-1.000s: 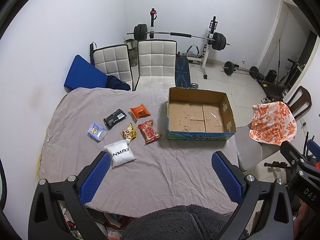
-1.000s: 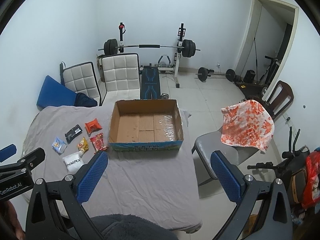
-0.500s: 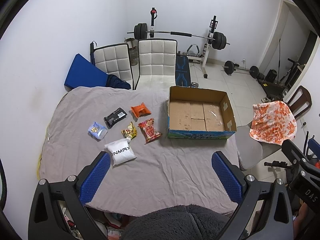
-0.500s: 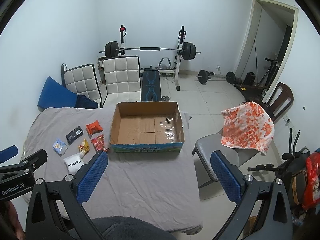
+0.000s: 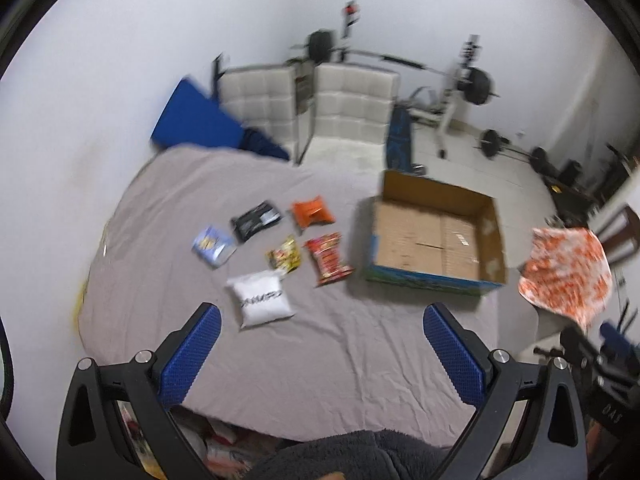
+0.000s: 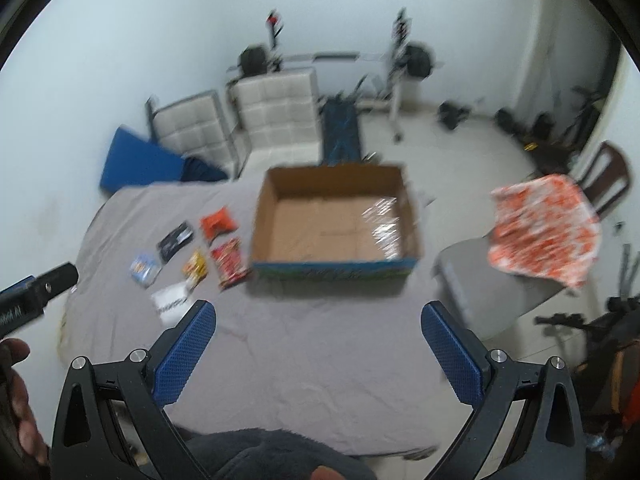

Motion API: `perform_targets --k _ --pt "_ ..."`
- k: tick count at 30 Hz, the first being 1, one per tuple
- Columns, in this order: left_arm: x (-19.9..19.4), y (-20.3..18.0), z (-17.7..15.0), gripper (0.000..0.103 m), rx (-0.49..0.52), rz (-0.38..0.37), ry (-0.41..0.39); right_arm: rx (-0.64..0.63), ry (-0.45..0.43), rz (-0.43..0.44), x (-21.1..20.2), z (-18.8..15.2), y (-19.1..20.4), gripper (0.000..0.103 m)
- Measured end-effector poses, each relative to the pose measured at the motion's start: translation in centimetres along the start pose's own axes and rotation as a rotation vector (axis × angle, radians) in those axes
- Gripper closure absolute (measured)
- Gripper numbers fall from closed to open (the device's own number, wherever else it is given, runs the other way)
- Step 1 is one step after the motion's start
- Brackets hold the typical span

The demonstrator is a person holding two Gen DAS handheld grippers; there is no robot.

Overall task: Organize snacks
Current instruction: 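Grasp the white ONMAX pouch with left tool while right tool grasps red candy bag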

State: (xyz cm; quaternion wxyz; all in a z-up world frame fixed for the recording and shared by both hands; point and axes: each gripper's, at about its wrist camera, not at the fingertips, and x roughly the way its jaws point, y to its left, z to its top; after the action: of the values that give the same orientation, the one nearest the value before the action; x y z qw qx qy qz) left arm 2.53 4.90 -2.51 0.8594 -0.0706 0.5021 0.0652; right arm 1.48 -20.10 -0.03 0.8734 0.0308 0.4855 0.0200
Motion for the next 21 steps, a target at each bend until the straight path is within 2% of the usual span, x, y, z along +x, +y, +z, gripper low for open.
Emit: perform_targets --k 4,8,9,14,19,21 --pt "5.0 3.3 0.1 0.000 -0.089 0.062 0.109 -0.041 0.128 0.112 6.8 0.3 1.3 0.000" --pt "10.7 6.0 -0.2 0.000 -0.147 0.071 0.221 -0.118 0.239 0.171 13.7 0.4 4.5 0.000" --pt "12.6 6.6 -0.3 0.000 -0.158 0.081 0.260 -0.139 0.258 0.174 15.2 0.5 5.6 0.000" --pt "21.2 9.6 -0.5 0.000 -0.216 0.034 0.394 -0.171 0.317 0.168 22.4 0.7 9.9 0.000" --pt "29.9 11.6 -0.5 0.000 -0.255 -0.024 0.516 -0.201 0.400 0.114 29.3 1.1 14.1 0.000" --pt "33.0 11.9 -0.7 0.000 -0.247 -0.023 0.556 -0.210 0.418 0.104 31.4 1.5 15.5 0.000"
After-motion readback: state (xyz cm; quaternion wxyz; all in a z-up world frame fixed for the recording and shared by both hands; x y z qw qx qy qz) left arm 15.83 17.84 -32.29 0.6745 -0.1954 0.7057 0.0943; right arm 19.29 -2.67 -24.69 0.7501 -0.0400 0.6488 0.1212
